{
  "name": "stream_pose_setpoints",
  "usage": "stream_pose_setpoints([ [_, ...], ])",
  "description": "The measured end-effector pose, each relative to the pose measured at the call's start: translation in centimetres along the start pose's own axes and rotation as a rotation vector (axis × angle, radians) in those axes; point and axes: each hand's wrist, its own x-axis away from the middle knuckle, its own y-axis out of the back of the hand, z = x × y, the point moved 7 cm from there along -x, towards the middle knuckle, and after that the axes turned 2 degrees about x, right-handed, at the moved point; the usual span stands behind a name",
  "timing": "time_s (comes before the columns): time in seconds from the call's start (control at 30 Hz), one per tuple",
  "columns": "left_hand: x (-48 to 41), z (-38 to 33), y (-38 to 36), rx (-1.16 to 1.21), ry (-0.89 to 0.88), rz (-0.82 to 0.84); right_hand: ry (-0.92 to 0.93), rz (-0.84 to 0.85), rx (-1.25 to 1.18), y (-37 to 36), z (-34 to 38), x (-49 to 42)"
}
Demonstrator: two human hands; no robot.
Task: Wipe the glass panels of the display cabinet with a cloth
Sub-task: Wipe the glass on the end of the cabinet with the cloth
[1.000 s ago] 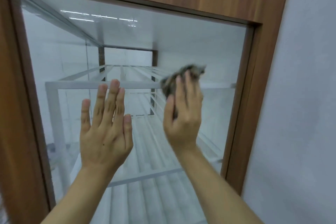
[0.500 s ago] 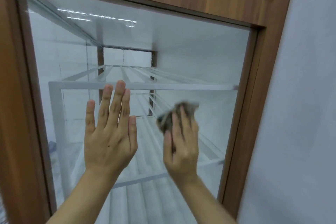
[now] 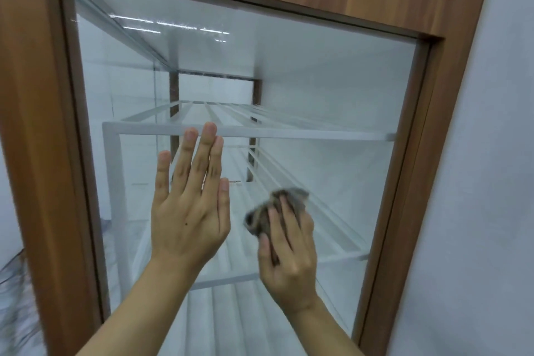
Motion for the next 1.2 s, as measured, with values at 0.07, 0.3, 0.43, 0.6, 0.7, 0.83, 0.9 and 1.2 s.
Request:
stream_pose_setpoints([
  [0.07,0.6,0.6,0.2,-0.007,-0.011,0.008,-0.036,-0.013,0.006,0.9,-2.1,1.1],
  [0.3,1.5,3.7,2.4,-0.013,-0.029,-0.019,-0.339,-0.348,-0.033,0.0,-2.5,-12.9],
  [0.43,1.8,5.5,2.9,-0.029,0.006,-0.042,0.016,-0.023,-0.035,-2.3,4.7,-3.1],
  [0.6,1.9,5.7,2.2,-0.018,0.019,-0.001,-0.209,-0.153,0.013,-0.4,-0.2,-2.6],
  [0.7,1.9,5.8,2.3,-0.009,0.024,0.013,-0.324,-0.305,-0.021,-1.1,0.3,-11.0],
  [0.83,1.9,5.8,2.4,-0.009,0.011,0.008,-0.113,-0.157,-0.067,-2.8,5.7,-9.0],
  [0.9,1.9,5.9,2.3,-0.013,0.009,0.014,-0.044,-0.022,-0.054,-2.7,6.3,-2.3],
  [1.2,2.0,5.7,2.2,-0.026,0.014,0.017,-0.277,-0.252,-0.082,-2.5,3.7,-13.7],
])
